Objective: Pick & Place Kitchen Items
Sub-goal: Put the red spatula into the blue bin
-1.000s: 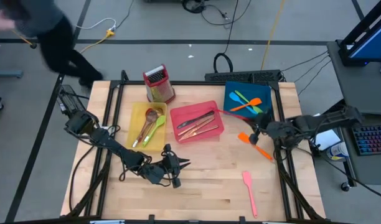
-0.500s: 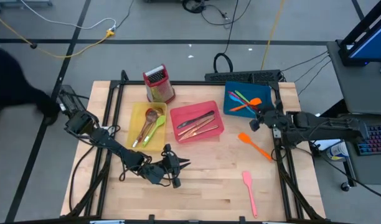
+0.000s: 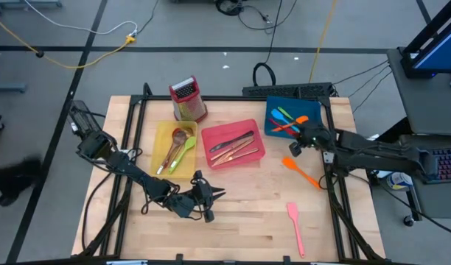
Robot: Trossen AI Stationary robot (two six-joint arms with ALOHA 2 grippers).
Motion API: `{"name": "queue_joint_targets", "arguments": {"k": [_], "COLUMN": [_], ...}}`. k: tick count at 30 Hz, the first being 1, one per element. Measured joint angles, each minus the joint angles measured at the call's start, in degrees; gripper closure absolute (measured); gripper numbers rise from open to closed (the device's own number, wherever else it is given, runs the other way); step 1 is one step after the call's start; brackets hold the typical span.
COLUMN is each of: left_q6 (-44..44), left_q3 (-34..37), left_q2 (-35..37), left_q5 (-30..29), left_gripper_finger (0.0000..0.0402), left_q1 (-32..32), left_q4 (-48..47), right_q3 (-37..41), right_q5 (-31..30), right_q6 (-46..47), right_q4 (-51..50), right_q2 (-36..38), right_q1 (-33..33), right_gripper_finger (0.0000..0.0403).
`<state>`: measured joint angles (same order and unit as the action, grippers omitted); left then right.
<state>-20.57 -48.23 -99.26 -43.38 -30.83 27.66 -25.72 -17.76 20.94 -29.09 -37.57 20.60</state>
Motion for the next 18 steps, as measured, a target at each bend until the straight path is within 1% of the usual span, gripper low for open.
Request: {"name": "queue_joint_targets", "arguments": {"k": [2,5,9,13,15,18], "left_q6": [-1.0,-1.1,-2.3,-2.6,-2.6,-2.6], "left_q3": [0.0,0.0,0.0,0.0,0.0,0.0], "left_q2": [0.0,0.0,0.0,0.0,0.0,0.0], "left_q5": [0.0,0.0,0.0,0.0,0.0,0.0], "left_gripper_finger": [0.0346,0.0346,0.0346,0.0346,0.0346,0.0346], "left_q1": [0.0,0.0,0.0,0.0,0.0,0.0], "left_q4": [0.0,0.0,0.0,0.0,0.0,0.0], "right_q3": [1.5,2.4,2.5,2.5,2.5,2.7], "right_q5": [1.6,1.7,1.8,1.5,-0.4,-5.6], "right_q6": [-1.8,-2.7,-2.4,-2.4,-2.4,-3.3], "right_q4": [5.1,9.3,9.5,9.2,9.1,8.8], "right_q2": [-1.0,-2.5,-3.7,-3.9,-3.9,-4.0], "right_q1": [1.7,4.1,7.3,10.5,12.0,13.9], "right_gripper_finger": [0.0383,0.0382,0.0372,0.0347,0.0335,0.0322]}}
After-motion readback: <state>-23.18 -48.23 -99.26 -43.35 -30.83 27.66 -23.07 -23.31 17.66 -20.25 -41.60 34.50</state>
